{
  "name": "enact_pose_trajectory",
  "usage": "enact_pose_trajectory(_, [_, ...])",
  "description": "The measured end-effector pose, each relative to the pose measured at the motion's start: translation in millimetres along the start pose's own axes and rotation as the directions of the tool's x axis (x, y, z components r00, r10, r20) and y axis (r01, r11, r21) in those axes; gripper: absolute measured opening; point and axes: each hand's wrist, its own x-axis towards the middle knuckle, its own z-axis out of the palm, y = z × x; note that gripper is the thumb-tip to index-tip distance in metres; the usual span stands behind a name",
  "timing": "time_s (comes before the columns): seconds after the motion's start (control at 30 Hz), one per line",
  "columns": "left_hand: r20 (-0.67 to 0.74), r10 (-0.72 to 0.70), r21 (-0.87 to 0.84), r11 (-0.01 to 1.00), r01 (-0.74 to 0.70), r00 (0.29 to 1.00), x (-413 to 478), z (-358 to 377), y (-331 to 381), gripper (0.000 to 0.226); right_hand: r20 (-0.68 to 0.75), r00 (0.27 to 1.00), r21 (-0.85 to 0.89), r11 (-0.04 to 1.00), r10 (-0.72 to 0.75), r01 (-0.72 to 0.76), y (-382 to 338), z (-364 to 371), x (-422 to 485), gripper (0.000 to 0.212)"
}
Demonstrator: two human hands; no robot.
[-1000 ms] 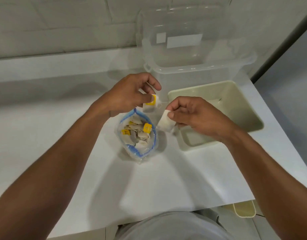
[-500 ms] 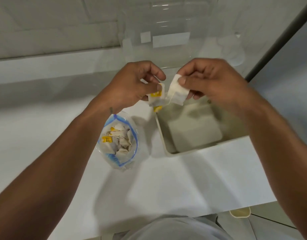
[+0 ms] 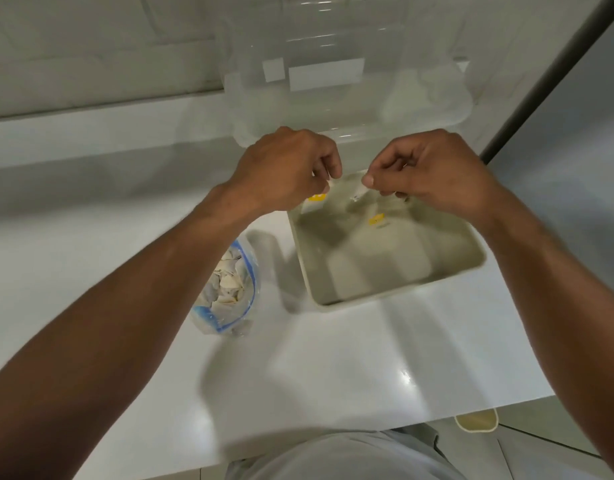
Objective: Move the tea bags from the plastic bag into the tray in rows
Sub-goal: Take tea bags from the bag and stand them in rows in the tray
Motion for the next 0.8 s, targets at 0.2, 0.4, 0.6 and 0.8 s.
enact_pose_trajectory(0.2, [0.023,-0.043,0.149,0.988,0.039,0.999,10,28,-7,0.022,0.006,1.0,-0.224,0.975,-0.002,0.003,28,18,11,0.018])
enact_pose_trajectory(0.4, [0.055,0.02,0.42,0.906,-0.041,0.998,15,51,-12,0.025,0.067,0.998,-0.325,0.946,0.003,0.019,45,37,24,0.028])
enact_pose_trajectory(0.6, [0.122,0.02,0.577,0.812,-0.088,0.992,16,55,-3,0.022,0.032,0.998,-0.463,0.884,-0.046,0.056,47,55,31,0.012])
enact_pose_trajectory(0.8, [0.226,0.091,0.662,0.716,-0.222,0.97,20,61,-2,0.023,0.147,0.989,-0.551,0.83,-0.005,0.086,60,74,42,0.011])
